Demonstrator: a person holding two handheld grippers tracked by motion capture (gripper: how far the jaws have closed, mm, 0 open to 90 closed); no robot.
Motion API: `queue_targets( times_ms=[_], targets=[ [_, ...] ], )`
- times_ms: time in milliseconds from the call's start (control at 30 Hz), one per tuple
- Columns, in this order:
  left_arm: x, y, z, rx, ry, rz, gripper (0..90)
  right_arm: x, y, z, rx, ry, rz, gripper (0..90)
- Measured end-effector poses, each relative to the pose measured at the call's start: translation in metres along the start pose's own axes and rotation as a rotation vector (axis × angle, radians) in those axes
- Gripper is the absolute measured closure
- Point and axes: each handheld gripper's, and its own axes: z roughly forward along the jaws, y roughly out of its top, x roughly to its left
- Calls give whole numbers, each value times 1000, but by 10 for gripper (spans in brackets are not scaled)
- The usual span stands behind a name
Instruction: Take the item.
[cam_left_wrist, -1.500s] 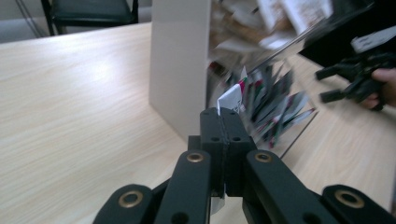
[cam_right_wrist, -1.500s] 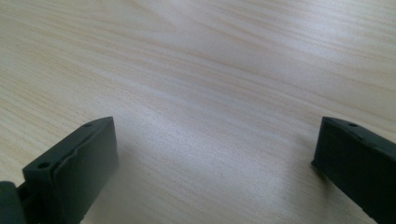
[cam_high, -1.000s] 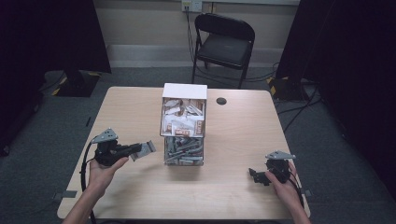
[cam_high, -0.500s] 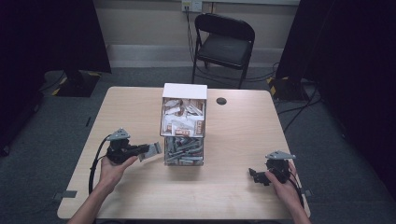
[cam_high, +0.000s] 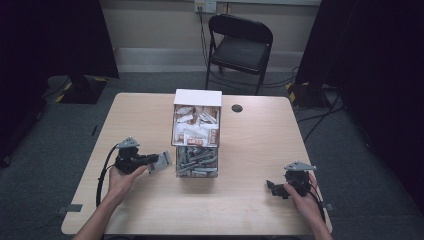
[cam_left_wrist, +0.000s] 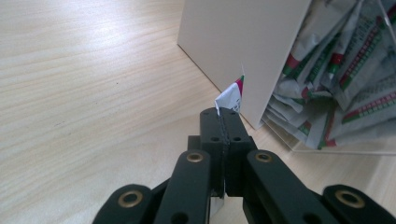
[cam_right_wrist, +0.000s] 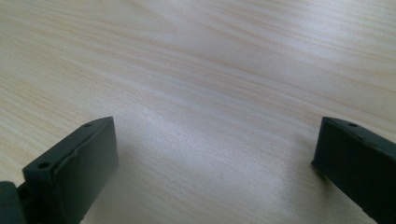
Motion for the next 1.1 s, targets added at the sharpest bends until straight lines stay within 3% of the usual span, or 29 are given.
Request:
queue_targets(
  times_ms=[133, 233, 567, 900, 1100],
  targets=[
    [5, -1, 9, 36, 42, 11, 897, 0, 0, 0, 0, 0, 1, 0],
    [6, -2, 13, 49, 49, 8, 895, 0, 0, 0, 0, 0, 0, 0],
    [18, 0, 20, 48, 96, -24, 890, 0, 0, 0, 0, 0, 0, 0],
    [21, 2, 27, 69, 114, -14, 879, 0, 0, 0, 0, 0, 1, 0],
    [25, 0, 33, 68, 117, -41, 869, 0, 0, 0, 0, 0, 1, 0]
  ],
)
